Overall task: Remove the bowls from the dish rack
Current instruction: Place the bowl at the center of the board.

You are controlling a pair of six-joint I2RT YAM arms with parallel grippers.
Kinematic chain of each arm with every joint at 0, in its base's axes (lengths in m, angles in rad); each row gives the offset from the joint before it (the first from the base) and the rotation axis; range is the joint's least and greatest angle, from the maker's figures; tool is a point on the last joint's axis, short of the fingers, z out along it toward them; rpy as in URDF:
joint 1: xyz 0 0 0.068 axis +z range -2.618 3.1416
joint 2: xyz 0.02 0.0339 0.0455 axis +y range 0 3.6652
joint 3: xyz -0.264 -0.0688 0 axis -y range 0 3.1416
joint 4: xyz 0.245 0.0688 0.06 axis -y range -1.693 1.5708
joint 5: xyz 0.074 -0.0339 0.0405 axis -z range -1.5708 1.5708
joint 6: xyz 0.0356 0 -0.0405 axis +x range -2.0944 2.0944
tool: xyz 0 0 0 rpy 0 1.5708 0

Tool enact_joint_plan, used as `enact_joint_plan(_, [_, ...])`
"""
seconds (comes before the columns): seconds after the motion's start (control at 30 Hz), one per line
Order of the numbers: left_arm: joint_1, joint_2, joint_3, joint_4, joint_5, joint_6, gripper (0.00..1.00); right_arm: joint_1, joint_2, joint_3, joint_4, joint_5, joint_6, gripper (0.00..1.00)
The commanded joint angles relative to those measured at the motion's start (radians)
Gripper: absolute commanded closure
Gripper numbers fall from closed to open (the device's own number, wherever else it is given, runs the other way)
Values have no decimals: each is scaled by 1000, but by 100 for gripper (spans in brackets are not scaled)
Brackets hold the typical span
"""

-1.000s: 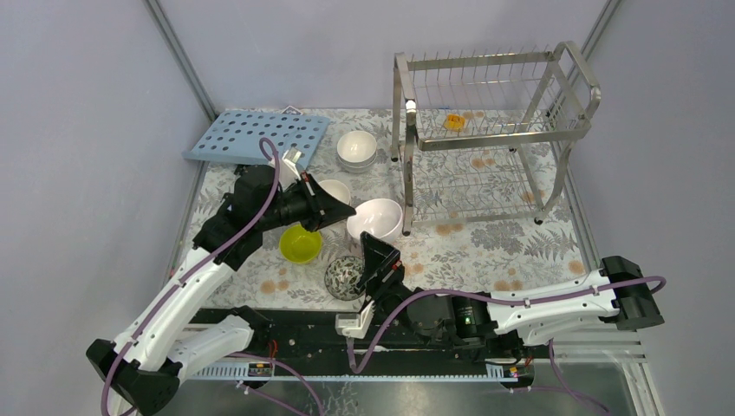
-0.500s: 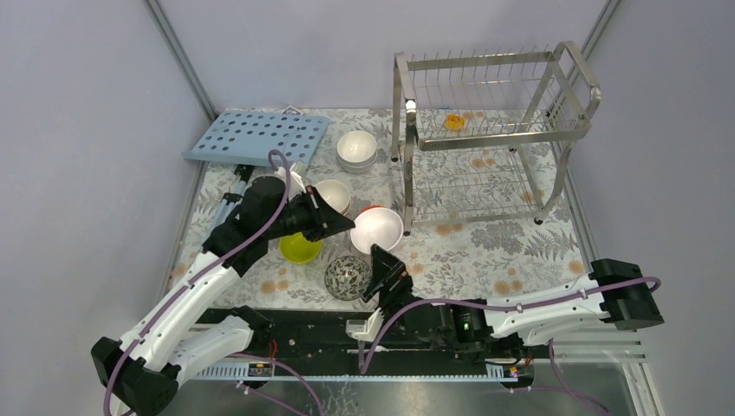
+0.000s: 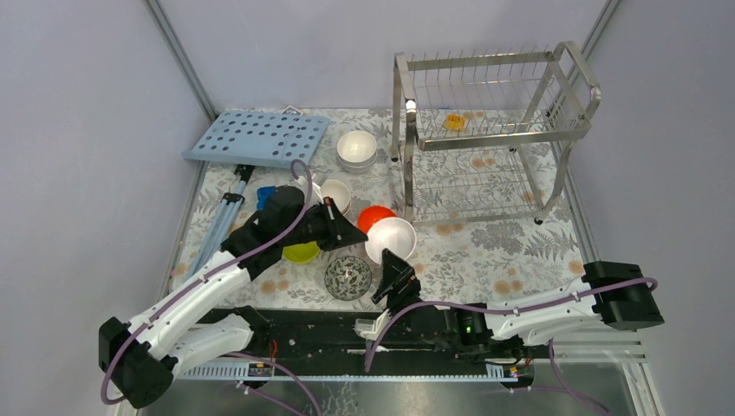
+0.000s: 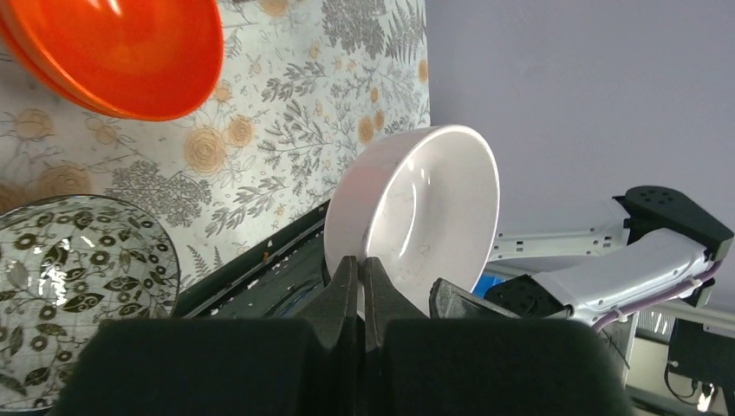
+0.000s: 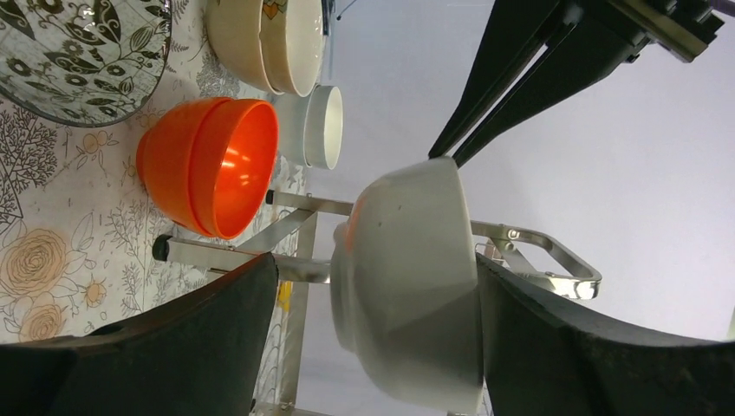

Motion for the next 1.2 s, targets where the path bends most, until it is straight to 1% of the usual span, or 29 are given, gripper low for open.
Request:
enact_joint_plan(0.0, [-57, 34, 13, 116, -33, -3, 100, 0, -5, 5, 66, 19, 37, 16])
enact_joint_plan(0.1, [-79, 55, 19, 118, -57, 4, 100, -1, -1, 2, 54, 19, 53, 19])
enact_joint_plan(0.33, [-111, 103, 25, 119, -97, 26, 100, 0, 3, 6, -53, 54, 159, 33])
enact_joint_plan(0.53, [-121, 136, 19, 149, -95, 26, 100, 2, -9, 4, -149, 89, 237, 59])
enact_joint_plan(0.63, [-122, 137, 21, 150, -96, 29, 100, 6, -28, 3, -186, 100, 253, 67])
enact_joint_plan(0.8, [-122, 138, 30, 152, -88, 34, 100, 7, -50, 10, -218, 107, 253, 76])
enact_joint_plan(0.93, [-123, 134, 32, 147, -94, 47, 100, 7, -48, 35, -266, 103, 278, 92])
enact_joint_plan(0.97, [-123, 132, 34, 144, -96, 51, 99, 7, -47, 45, -281, 100, 292, 95])
enact_joint_plan(1.0, [-124, 132, 40, 135, -96, 60, 92, 7, -48, 53, -294, 98, 303, 99])
enact_joint_plan(1.07, [-123, 129, 54, 111, -109, 82, 82, 7, -48, 70, -320, 94, 324, 100])
enact_joint_plan(1.1, [-122, 127, 65, 90, -123, 99, 73, 6, -47, 80, -344, 89, 340, 100])
enact_joint_plan(1.17, [-123, 112, 91, 39, -165, 141, 50, 7, -49, 103, -405, 77, 381, 100])
